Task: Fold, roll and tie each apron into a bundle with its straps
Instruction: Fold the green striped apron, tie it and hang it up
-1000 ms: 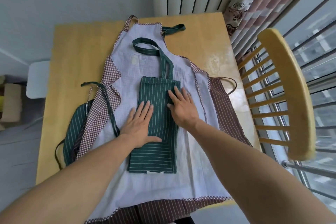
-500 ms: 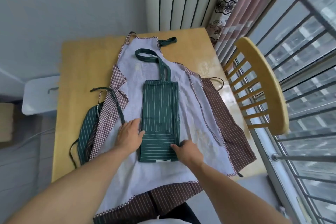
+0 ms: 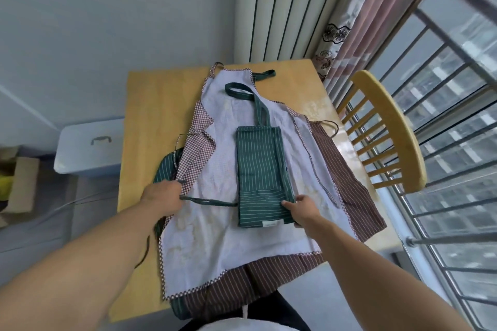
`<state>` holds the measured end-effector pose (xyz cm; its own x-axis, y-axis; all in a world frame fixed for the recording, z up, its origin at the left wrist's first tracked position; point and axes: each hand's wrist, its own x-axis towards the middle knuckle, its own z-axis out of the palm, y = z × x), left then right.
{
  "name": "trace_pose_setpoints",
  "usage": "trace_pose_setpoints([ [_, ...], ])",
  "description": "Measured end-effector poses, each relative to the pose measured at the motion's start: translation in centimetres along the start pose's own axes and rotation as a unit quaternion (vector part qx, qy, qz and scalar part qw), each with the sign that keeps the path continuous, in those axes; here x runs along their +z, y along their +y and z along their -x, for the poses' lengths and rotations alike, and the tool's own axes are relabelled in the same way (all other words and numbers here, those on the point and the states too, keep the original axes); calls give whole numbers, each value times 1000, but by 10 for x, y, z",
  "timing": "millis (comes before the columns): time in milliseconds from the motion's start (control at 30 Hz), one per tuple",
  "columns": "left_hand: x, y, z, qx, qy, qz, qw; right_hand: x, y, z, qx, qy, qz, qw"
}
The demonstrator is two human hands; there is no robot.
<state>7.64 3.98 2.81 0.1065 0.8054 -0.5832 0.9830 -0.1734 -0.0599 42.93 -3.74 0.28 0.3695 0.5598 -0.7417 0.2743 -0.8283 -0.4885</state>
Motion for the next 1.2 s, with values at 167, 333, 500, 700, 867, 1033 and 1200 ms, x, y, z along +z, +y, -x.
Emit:
trace_pose_setpoints([
  [167,-4,-37,5,-104,11,-105,989,-6,3,16,1,-3,17,1000],
  [333,-10,29,22,179,-36,146,972,-9,13,28,37,-32,-50,998],
  [500,9,130,53,324,-103,119,933,-20,11,42,75,-96,-121,985],
  [700,21,148,44,214,-71,318,921,-42,-6,52,-33,-145,108,983],
  [867,9,137,16,203,-152,428,867,-61,-16,41,-197,-231,283,910],
  [1033,5,135,-5,109,-190,606,765,-56,-8,23,-212,-182,290,915],
  [1200,11,138,-26,51,-174,684,706,-43,-14,2,-213,-173,182,944],
])
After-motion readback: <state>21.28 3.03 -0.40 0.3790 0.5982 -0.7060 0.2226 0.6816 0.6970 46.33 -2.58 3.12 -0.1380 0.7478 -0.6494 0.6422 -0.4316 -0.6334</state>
